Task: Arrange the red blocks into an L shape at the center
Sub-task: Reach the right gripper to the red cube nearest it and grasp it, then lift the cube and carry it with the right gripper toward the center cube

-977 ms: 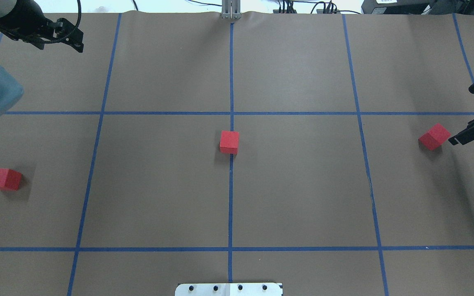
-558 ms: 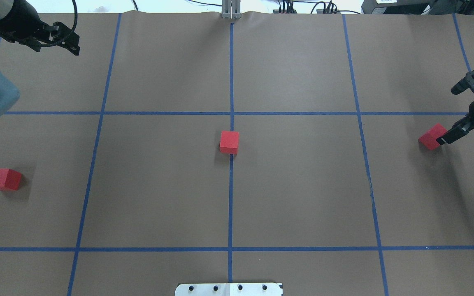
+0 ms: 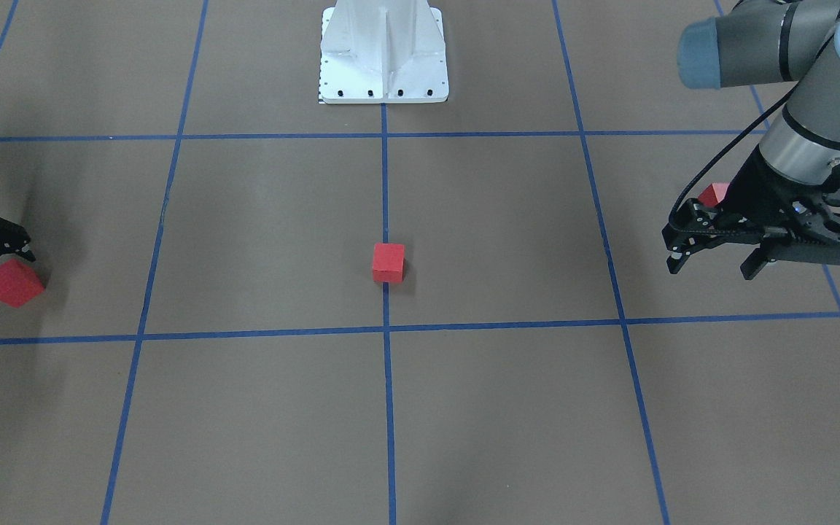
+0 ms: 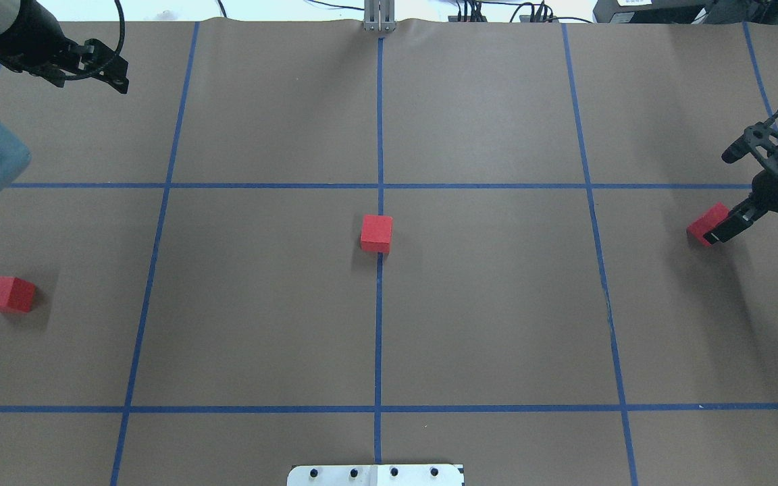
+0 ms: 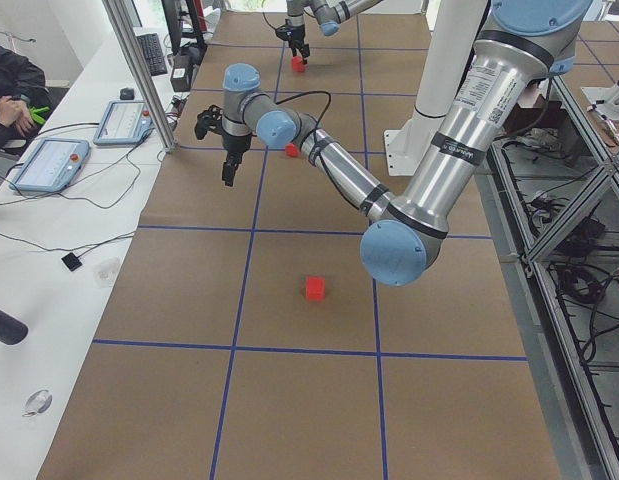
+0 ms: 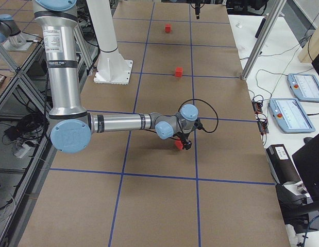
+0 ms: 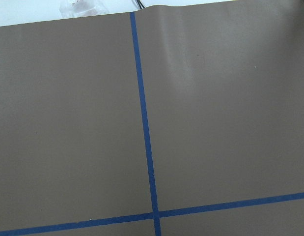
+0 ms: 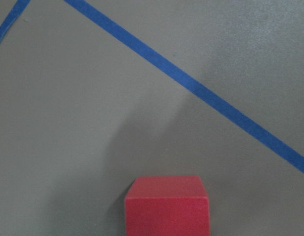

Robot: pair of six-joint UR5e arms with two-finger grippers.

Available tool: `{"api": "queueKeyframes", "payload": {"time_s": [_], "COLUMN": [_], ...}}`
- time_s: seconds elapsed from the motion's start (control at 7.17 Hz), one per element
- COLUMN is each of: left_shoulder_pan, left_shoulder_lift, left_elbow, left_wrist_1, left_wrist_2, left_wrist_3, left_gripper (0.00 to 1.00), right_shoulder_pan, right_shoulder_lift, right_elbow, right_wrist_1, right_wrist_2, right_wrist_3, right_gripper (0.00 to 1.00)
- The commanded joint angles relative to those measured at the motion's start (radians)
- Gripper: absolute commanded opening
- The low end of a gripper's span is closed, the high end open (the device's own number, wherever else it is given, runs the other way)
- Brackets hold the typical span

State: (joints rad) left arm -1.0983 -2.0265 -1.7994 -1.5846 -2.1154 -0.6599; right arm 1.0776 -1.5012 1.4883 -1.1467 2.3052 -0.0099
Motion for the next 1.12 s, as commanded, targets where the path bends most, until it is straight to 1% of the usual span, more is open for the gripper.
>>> {"api": "queueKeyframes", "payload": {"time_s": [0.0, 0.14, 0.28, 0.42, 0.56, 0.7, 0.84, 0.98], "left_shoulder_pan": [0.0, 0.002, 0.002, 0.0, 0.0, -0.006, -0.018, -0.032], "left_shoulder_lift": [0.0, 0.0, 0.005, 0.005, 0.026, 0.049, 0.087, 0.144], "left_elbow": [0.0, 0.0, -0.001, -0.001, 0.0, 0.0, 0.002, 0.008], "left_wrist_1": [0.0, 0.0, -0.002, -0.006, -0.008, -0.008, -0.021, -0.073], "left_wrist_2": [0.0, 0.0, 0.0, 0.0, 0.0, 0.0, 0.0, 0.0], "left_wrist_3": [0.0, 0.0, -0.001, 0.0, 0.032, 0.07, 0.118, 0.15], "left_gripper": [1.0, 1.0, 1.0, 0.99, 0.99, 0.99, 0.99, 0.99], "right_shoulder_pan": [-0.004, -0.002, -0.002, 0.011, 0.015, 0.015, -0.01, -0.028], "right_shoulder_lift": [0.001, 0.018, 0.022, 0.048, 0.102, 0.189, 0.259, 0.333], "right_elbow": [-0.003, -0.005, -0.005, 0.009, 0.035, 0.055, 0.104, 0.186], "right_wrist_1": [-0.001, -0.004, -0.004, -0.007, -0.03, -0.094, -0.205, -0.373], "right_wrist_2": [-0.001, -0.003, -0.003, 0.002, 0.008, 0.013, 0.013, 0.011], "right_wrist_3": [0.001, 0.001, 0.001, 0.022, 0.142, 0.28, 0.339, 0.387], "right_gripper": [0.59, 0.35, 0.0, 0.0, 0.0, 0.0, 0.0, 0.0]}}
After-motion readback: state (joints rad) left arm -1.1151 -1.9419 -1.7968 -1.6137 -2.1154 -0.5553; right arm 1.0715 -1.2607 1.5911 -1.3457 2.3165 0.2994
